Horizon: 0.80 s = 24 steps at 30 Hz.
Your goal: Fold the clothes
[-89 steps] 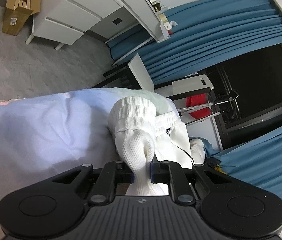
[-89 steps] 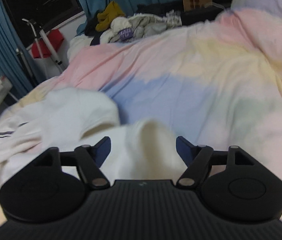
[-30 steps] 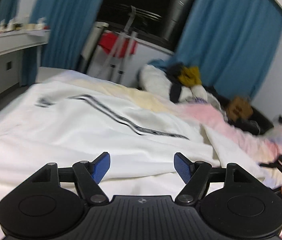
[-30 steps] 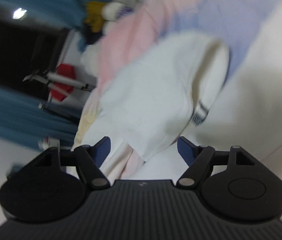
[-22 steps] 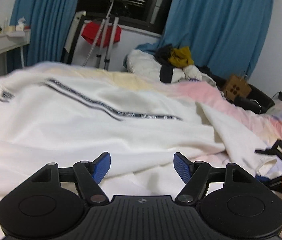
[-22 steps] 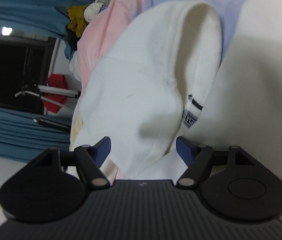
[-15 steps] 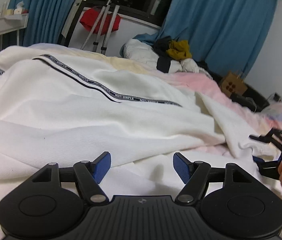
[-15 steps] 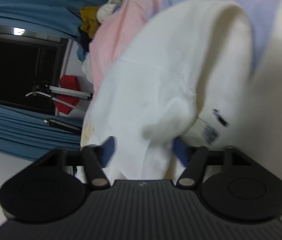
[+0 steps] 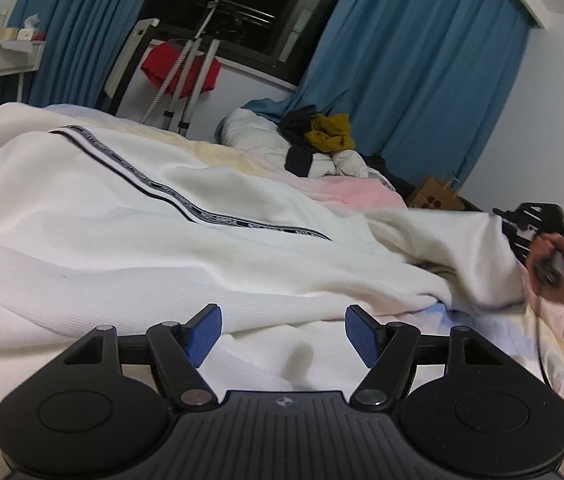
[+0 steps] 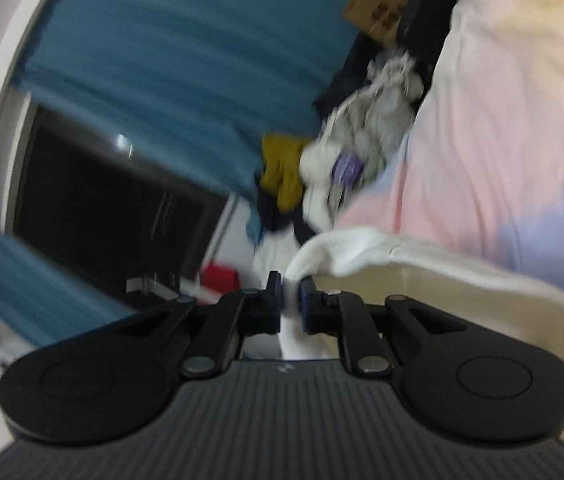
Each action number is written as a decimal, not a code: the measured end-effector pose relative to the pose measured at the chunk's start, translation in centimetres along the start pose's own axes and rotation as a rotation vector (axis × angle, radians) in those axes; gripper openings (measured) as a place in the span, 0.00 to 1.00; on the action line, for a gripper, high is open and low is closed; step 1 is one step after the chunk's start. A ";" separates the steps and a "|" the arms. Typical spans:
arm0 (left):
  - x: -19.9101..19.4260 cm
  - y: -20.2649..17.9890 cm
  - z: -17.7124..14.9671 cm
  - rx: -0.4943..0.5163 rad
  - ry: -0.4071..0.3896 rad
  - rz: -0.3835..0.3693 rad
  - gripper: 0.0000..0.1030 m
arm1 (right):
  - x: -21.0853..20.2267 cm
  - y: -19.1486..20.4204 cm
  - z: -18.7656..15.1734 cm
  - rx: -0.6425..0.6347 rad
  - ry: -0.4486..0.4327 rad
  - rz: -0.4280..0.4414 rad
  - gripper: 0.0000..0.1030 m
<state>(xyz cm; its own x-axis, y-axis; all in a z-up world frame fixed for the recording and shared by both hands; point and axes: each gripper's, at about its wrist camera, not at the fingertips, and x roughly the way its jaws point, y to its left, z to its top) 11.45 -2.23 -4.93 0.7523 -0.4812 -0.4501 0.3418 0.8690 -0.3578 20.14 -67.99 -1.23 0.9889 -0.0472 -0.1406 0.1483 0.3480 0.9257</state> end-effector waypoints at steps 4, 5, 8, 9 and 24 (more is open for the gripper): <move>1.0 -0.7 -0.8 0.030 0.018 -0.023 0.68 | 2.2 -5.4 1.8 0.047 -0.074 -0.075 0.13; 1.4 -0.8 -1.0 0.040 0.023 -0.030 0.68 | 2.3 -7.1 1.9 0.066 -0.096 -0.092 0.14; 2.6 -1.3 -1.5 0.067 0.036 -0.035 0.68 | 2.3 -11.1 2.3 0.162 -0.153 -0.137 0.14; 2.8 -1.4 -1.5 0.071 0.038 -0.033 0.67 | 2.1 -11.8 2.5 0.191 -0.175 -0.143 0.16; 0.7 -2.0 -1.1 0.065 0.009 -0.014 0.67 | -8.3 -0.9 -4.8 -0.241 -0.071 -0.252 0.67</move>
<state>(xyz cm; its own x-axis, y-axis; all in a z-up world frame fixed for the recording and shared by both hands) 10.66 -4.43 -5.41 0.7421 -0.4943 -0.4527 0.3886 0.8676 -0.3104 11.72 -63.43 -2.59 0.9204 -0.2223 -0.3215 0.3909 0.5276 0.7542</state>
